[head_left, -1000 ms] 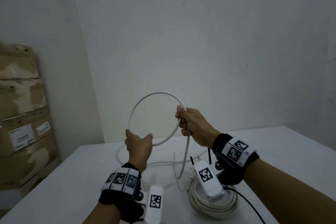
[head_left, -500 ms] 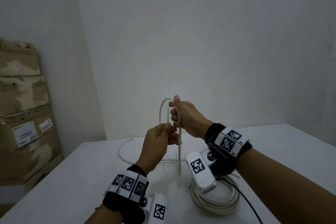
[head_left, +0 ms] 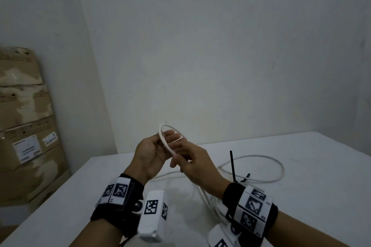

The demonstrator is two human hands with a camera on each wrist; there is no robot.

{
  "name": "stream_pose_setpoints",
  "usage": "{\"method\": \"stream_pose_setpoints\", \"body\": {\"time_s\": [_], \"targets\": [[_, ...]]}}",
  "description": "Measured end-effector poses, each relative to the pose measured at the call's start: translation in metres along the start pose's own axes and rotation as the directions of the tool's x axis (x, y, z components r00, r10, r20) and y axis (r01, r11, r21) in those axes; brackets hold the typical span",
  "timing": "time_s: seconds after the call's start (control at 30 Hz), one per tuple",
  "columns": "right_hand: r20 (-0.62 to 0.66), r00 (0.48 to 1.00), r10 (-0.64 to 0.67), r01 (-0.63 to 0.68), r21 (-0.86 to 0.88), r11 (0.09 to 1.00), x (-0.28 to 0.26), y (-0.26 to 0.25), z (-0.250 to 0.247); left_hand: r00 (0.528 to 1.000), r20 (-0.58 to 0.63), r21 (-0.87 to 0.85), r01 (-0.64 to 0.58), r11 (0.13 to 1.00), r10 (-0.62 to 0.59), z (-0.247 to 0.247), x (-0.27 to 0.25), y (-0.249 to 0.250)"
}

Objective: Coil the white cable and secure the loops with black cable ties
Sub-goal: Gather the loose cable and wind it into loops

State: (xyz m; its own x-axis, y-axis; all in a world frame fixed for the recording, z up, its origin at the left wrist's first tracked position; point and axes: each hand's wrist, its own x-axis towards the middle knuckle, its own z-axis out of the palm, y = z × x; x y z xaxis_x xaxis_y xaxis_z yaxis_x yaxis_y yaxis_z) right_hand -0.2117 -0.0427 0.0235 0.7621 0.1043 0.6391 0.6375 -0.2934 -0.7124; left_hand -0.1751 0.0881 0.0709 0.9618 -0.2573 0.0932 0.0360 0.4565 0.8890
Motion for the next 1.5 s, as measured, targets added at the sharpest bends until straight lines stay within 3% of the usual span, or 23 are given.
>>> {"method": "stream_pose_setpoints", "body": {"time_s": [0.23, 0.43, 0.67, 0.87, 0.97, 1.07, 1.2, 1.3, 1.33, 1.4, 1.5], "targets": [[0.123, 0.991, -0.06, 0.085, -0.207, 0.975, -0.019, 0.004, -0.003, 0.998, -0.029, -0.125, 0.052, 0.991, -0.056, -0.019, 0.001, 0.012], [0.215, 0.971, -0.101, 0.181, -0.393, 0.901, -0.016, 0.013, -0.018, 0.989, 0.009, 0.046, 0.145, 0.988, -0.145, -0.029, -0.002, 0.016], [0.393, 0.917, -0.064, 0.258, -0.462, 0.849, -0.009, 0.015, -0.027, 0.994, -0.031, -0.079, 0.1, 0.992, -0.103, -0.033, 0.003, 0.016], [0.377, 0.926, 0.032, 0.205, -0.573, 0.793, -0.011, 0.012, -0.03, 0.996, -0.034, -0.199, 0.072, 0.977, -0.08, -0.029, 0.005, 0.009], [0.402, 0.897, 0.183, 0.176, -0.705, 0.687, -0.019, 0.01, -0.025, 0.999, -0.045, -0.221, 0.008, 0.975, -0.018, -0.026, 0.007, 0.016], [0.4, 0.8, 0.446, 0.012, -0.755, 0.656, -0.027, 0.006, -0.026, 0.999, -0.038, -0.213, -0.02, 0.977, 0.012, -0.025, 0.006, 0.031], [0.344, 0.68, 0.647, -0.192, -0.768, 0.611, -0.031, 0.006, -0.039, 0.999, -0.035, -0.229, -0.009, 0.973, 0.002, -0.034, 0.001, 0.046], [0.412, 0.509, 0.756, -0.485, -0.588, 0.647, -0.032, 0.013, -0.047, 0.997, -0.023, -0.222, 0.061, 0.973, -0.068, -0.042, -0.005, 0.05], [0.454, 0.487, 0.747, -0.586, -0.464, 0.664, -0.033, 0.014, -0.05, 0.995, -0.017, -0.203, 0.094, 0.975, -0.1, -0.045, -0.007, 0.05], [0.51, 0.512, 0.691, -0.688, -0.239, 0.685, -0.03, 0.014, -0.057, 0.987, -0.022, -0.157, 0.154, 0.975, -0.16, -0.05, -0.011, 0.048], [0.526, 0.584, 0.618, -0.74, 0.03, 0.672, -0.02, 0.01, -0.068, 0.974, -0.047, -0.105, 0.217, 0.971, -0.223, -0.061, -0.015, 0.046]]}}
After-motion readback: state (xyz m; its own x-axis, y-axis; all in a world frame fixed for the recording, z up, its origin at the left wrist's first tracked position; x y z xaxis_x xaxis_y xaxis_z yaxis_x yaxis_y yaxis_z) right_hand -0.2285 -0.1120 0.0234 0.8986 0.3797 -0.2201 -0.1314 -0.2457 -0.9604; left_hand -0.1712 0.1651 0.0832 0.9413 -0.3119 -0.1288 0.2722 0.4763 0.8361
